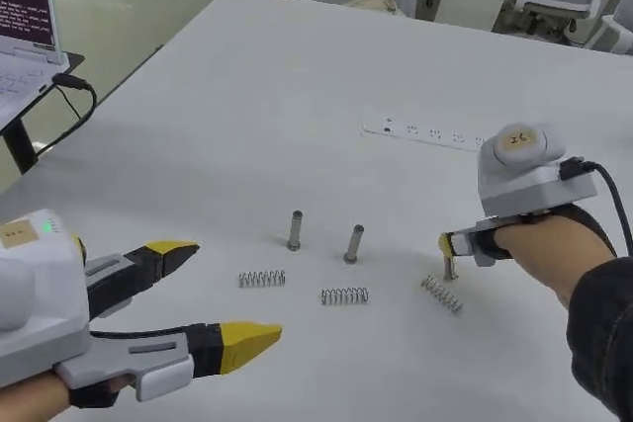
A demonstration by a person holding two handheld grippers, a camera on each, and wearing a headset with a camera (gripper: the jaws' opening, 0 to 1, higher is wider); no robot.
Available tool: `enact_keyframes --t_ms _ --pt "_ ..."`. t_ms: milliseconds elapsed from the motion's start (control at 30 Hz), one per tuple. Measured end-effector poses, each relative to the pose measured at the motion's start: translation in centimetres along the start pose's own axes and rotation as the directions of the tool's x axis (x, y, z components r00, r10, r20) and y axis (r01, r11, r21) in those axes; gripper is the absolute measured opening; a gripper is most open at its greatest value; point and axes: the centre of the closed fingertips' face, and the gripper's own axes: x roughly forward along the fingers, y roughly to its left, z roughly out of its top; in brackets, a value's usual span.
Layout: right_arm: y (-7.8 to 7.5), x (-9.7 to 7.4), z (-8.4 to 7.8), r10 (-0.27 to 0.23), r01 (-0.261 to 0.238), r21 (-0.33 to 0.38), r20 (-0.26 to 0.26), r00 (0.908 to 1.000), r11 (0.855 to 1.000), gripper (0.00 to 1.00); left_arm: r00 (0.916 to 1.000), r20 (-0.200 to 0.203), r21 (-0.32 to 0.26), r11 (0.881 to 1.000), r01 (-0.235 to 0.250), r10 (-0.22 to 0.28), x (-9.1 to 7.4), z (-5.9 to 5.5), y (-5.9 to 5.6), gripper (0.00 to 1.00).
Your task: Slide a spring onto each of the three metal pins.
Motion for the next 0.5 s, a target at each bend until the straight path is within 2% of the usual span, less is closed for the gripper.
enact_keyframes --t_ms 500 --pt "0.20 -0.87 -0.98 0.006 -0.005 -0.018 0.015 0.9999 1.000 0.06 1.0000 -0.001 0.025 1.000 0.004 -0.004 -0.24 0.62 -0.57 0.76"
